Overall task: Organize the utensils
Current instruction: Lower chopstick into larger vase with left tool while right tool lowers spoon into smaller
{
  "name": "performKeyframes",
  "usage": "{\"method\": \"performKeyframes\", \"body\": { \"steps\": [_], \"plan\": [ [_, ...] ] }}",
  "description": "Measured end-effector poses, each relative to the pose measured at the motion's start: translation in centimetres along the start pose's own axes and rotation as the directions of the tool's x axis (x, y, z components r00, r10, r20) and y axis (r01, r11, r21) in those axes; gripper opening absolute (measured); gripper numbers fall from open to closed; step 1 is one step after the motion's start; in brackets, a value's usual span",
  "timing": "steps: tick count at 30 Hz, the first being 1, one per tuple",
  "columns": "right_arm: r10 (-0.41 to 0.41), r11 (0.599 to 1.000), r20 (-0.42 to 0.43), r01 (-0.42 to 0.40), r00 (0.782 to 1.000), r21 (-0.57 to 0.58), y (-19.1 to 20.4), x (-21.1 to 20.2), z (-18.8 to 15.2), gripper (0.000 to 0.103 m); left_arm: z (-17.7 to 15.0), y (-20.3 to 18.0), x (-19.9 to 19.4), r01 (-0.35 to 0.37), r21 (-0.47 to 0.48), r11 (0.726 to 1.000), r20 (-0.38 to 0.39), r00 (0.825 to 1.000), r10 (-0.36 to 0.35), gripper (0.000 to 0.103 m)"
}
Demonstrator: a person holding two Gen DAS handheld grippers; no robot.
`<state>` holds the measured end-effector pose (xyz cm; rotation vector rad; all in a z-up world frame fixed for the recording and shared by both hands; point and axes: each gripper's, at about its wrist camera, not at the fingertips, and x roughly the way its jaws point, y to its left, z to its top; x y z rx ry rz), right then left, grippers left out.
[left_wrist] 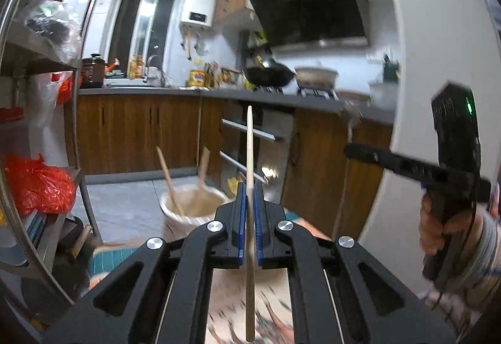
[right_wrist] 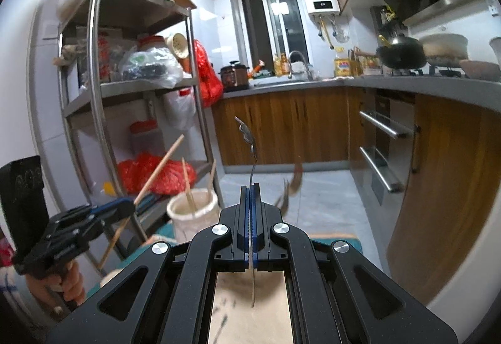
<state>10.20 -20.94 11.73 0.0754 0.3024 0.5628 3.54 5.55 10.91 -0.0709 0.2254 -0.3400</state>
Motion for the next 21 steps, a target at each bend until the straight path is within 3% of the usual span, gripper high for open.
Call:
{"method": "performKeyframes", "body": {
  "steps": [12,17,21],
  "plan": [
    [-0.013,1.0,0.039,0.012,0.999,0.025,0.3,6.7,3.5,0.002,2.8,7.2,7.0,0.055,-0.247,0.968,0.127,0.992,-0.024,0.004],
    [-0.016,0.998,0.026,0.015,1.0,0.055,-0.1,8.9,3.0,0.002,2.5,7.3,9.6,0.033,-0.264,0.964,0.135,0.991,0.003,0.005],
    [-0.027,0.998,0.008,0.026,1.0,0.053,-0.3,10.2,2.2,0.002,2.0,6.3,10.6,0.001,-0.218,0.976,0.144,0.989,0.031,0.005]
  ]
}}
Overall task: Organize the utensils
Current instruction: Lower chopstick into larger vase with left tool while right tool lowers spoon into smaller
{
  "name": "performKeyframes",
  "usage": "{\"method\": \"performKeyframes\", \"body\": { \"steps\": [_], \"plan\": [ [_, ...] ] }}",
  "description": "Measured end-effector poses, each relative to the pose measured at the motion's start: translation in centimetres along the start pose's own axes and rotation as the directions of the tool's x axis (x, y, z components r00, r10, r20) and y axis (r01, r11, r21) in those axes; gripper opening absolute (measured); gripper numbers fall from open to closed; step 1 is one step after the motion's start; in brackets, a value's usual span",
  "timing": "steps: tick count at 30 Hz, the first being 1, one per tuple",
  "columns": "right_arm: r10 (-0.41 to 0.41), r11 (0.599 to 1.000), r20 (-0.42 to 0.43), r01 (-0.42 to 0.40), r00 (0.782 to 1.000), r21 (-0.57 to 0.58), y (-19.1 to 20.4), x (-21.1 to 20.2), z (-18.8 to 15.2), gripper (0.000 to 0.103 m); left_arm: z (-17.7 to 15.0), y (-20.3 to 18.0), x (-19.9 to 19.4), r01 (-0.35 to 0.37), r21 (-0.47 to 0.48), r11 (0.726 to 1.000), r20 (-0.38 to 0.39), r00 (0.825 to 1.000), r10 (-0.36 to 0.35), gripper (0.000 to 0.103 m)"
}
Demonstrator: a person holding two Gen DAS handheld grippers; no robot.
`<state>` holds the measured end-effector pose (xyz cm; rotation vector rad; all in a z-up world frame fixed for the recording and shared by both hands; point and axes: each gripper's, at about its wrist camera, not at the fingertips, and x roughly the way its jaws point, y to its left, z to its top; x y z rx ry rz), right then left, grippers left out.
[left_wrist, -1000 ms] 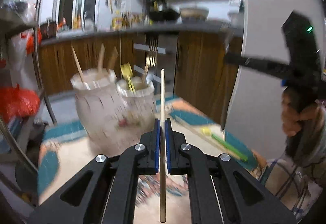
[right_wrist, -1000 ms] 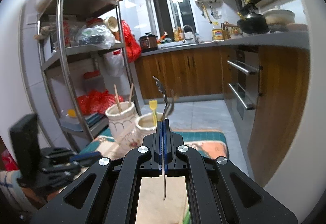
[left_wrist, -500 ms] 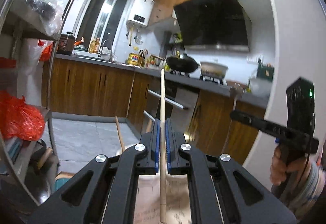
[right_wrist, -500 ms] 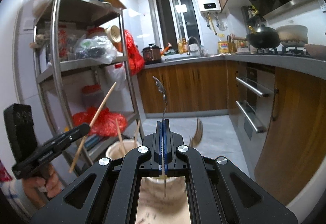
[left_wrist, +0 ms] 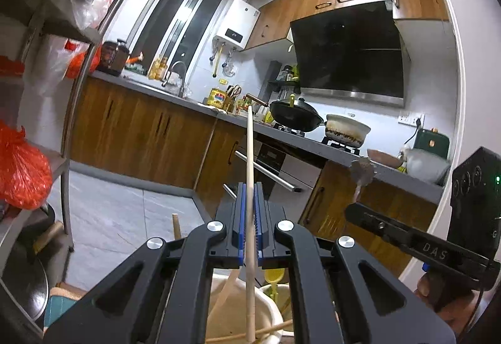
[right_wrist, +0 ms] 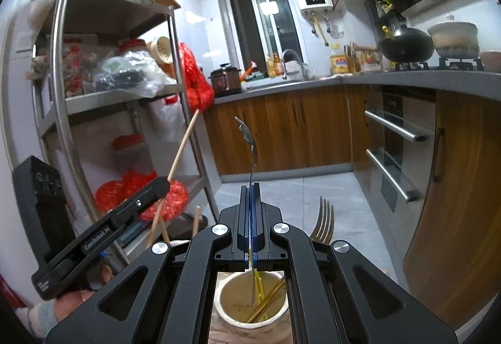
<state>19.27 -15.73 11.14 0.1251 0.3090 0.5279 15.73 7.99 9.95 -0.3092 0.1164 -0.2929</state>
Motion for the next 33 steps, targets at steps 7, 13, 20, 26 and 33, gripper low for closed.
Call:
{"method": "performKeyframes", "body": {
  "steps": [7,13,20,26,33],
  "plan": [
    [-0.021,1.0,-0.03,0.021,0.999,-0.01,-0.1,1.6,-1.6,0.002,-1.5,-0.1,0.2,-0.018,0.036,0.999,0.015,1.0,0.017,0.004],
    [-0.007,1.0,-0.072,0.005,0.997,-0.019,0.0,2.1,-3.0,0.002,-3.0,0.1,-0.6,-0.009,0.061,0.998,-0.032,0.999,0.011,0.004],
    [-0.001,1.0,-0.128,-0.001,0.992,-0.016,-0.1,2.2,-4.9,0.002,-3.7,0.0,-2.1,-0.038,0.118,0.992,-0.118,0.992,0.052,0.005],
    [0.0,1.0,-0.181,0.0,0.983,0.002,-0.2,2.8,-6.3,0.002,-4.3,0.3,-1.7,-0.068,0.127,0.99,-0.217,0.972,0.094,0.005],
    [-0.01,1.0,-0.194,0.01,0.981,-0.003,0.0,3.4,-6.4,0.002,-4.1,0.3,-1.6,-0.096,0.147,0.985,-0.219,0.967,0.127,0.01]
  ]
}}
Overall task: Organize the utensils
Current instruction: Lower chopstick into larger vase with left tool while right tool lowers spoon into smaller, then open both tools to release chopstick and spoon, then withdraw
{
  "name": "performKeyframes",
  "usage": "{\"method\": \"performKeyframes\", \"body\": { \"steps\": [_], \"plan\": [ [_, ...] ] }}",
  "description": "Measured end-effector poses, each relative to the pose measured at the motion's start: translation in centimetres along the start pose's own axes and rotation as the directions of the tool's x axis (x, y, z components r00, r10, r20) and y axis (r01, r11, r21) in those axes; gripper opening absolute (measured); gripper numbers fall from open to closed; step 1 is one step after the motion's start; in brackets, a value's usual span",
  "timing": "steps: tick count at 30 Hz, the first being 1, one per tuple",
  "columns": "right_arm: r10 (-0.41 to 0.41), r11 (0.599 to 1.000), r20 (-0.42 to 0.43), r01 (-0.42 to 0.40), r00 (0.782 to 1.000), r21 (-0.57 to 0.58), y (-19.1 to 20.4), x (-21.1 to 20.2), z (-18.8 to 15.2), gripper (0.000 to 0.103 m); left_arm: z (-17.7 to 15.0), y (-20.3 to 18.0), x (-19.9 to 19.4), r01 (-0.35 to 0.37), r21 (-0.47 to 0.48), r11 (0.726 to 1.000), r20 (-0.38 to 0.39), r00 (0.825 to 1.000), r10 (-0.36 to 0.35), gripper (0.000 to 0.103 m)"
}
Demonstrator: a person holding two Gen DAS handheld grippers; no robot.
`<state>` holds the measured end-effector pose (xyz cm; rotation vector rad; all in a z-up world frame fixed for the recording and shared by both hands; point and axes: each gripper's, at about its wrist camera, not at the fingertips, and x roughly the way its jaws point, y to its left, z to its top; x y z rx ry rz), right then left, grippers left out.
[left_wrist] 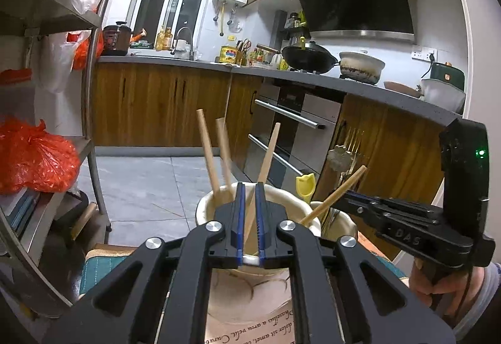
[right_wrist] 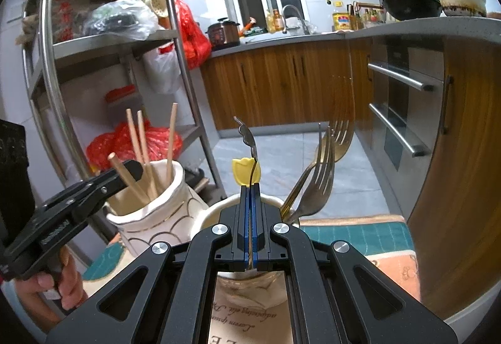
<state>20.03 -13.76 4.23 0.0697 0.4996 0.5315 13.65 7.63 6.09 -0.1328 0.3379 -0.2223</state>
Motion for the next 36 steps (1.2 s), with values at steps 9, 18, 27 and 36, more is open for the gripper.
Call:
{"method": "performKeyframes", "body": {
  "steps": [9,18,27,36],
  "plan": [
    [-0.036,0.999,0.001,0.036,0.999,0.009,-0.4,0.8,0.5,0.01,0.4,-0.2,-0.9,-0.006,0.007,1.0,0.02,1.0,0.006,0.03],
    [-0.042,0.999,0.078,0.044,0.996,-0.027,0.3,-2.5,0.8,0.035,1.0,-0.4,-2.7,-0.026,0.008,1.0,0.036,0.999,0.025,0.041],
    [-0.049,0.995,0.093,0.057,0.995,-0.086,0.3,-8.1,0.1,0.086,0.5,-1.8,-5.5,-0.055,0.07,0.996,0.01,0.998,0.055,0.085],
    [-0.13,0.987,0.075,0.136,0.989,-0.083,-2.3,-12.1,-1.5,0.098,-1.0,-3.3,-7.6,-0.106,0.107,0.989,-0.027,0.994,0.109,0.097]
  ]
}}
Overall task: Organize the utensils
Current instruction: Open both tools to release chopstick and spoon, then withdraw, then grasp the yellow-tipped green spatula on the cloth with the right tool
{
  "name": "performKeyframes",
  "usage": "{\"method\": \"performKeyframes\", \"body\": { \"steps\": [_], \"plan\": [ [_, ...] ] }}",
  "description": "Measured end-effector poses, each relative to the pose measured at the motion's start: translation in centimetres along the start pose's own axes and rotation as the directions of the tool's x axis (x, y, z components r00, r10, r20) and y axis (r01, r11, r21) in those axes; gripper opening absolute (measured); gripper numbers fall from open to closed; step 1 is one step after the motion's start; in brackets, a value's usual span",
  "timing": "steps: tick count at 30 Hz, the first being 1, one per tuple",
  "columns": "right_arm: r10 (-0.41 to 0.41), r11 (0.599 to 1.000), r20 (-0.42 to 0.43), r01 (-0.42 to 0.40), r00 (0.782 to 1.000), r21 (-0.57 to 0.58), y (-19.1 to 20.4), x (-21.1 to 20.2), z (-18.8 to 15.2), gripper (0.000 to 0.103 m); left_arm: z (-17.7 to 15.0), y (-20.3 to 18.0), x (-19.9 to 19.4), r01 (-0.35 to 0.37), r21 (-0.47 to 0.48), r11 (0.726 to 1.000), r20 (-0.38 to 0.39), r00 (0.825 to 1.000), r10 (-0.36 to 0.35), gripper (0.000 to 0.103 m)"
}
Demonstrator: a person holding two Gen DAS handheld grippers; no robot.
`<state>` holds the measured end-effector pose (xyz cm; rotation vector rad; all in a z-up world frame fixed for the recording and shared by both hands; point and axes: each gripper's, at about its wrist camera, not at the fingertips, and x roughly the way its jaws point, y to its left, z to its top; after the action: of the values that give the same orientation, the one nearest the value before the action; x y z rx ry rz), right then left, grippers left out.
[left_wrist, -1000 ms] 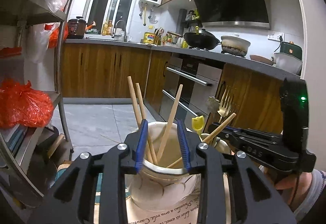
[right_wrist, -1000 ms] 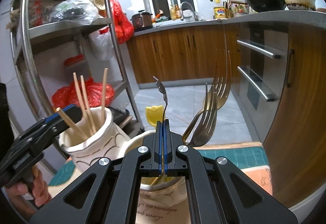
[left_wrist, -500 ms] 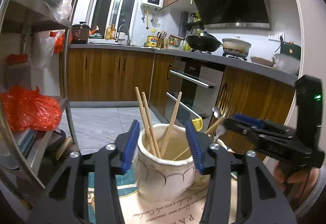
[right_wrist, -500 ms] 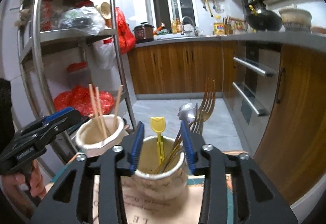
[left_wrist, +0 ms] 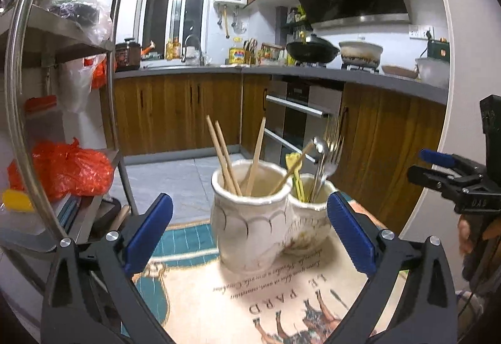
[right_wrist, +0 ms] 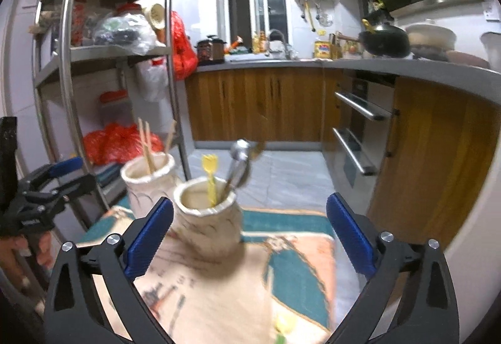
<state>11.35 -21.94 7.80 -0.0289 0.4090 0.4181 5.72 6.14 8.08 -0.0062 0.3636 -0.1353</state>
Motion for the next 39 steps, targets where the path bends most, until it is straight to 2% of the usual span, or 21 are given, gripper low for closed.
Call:
{"method": "performKeyframes", "body": {
  "steps": [5,10,14,19,25,26,27,33,36,39],
  "plan": [
    [-0.045,0.999,-0.085,0.044,0.995,-0.005,-1.2,0.2,-2.1,0.098,-1.6,-0.4,-0.2,-0.005,-0.005,1.0,-0.049,0.999,0.005,0.097],
    [-0.075,0.997,-0.187,0.071,0.979,-0.028,-1.8,1.0,-4.9,0.098,-3.4,-0.8,0.2,0.008,-0.019,1.0,-0.115,0.993,-0.01,0.097],
    [-0.068,0.998,-0.241,0.064,0.968,-0.025,-2.1,1.6,-6.5,0.098,-4.5,-1.5,0.4,0.015,-0.011,1.0,-0.148,0.989,-0.016,0.097],
    [-0.086,0.995,-0.344,0.066,0.935,-0.071,-1.3,3.1,-7.8,0.098,-5.4,-2.1,0.7,0.027,-0.007,1.0,-0.179,0.984,-0.028,0.097],
    [-0.052,0.995,-0.399,0.016,0.916,-0.094,-0.2,2.8,-8.7,0.095,-5.4,-2.4,0.5,0.043,-0.011,0.999,-0.171,0.984,-0.044,0.097],
    [-0.048,0.996,-0.403,0.011,0.914,-0.093,-0.1,2.7,-8.7,0.091,-5.4,-2.4,0.5,0.048,-0.015,0.999,-0.172,0.984,-0.05,0.097],
    [-0.044,0.995,-0.41,0.005,0.911,-0.096,0.1,2.6,-8.9,0.082,-5.4,-2.5,0.6,0.055,-0.018,0.998,-0.173,0.983,-0.057,0.097],
    [-0.03,0.995,-0.452,-0.018,0.892,-0.102,1.0,2.6,-9.4,0.052,-5.6,-3.0,0.8,0.08,-0.005,0.997,-0.181,0.98,-0.08,0.097],
    [-0.014,0.995,-0.469,-0.034,0.883,-0.093,1.2,2.7,-9.3,0.042,-5.6,-3.0,0.8,0.087,-0.008,0.996,-0.181,0.98,-0.087,0.097],
    [-0.018,0.994,-0.472,-0.036,0.882,-0.104,1.5,2.6,-9.4,0.037,-5.7,-3.2,0.8,0.097,-0.011,0.995,-0.185,0.978,-0.098,0.097]
  ]
}}
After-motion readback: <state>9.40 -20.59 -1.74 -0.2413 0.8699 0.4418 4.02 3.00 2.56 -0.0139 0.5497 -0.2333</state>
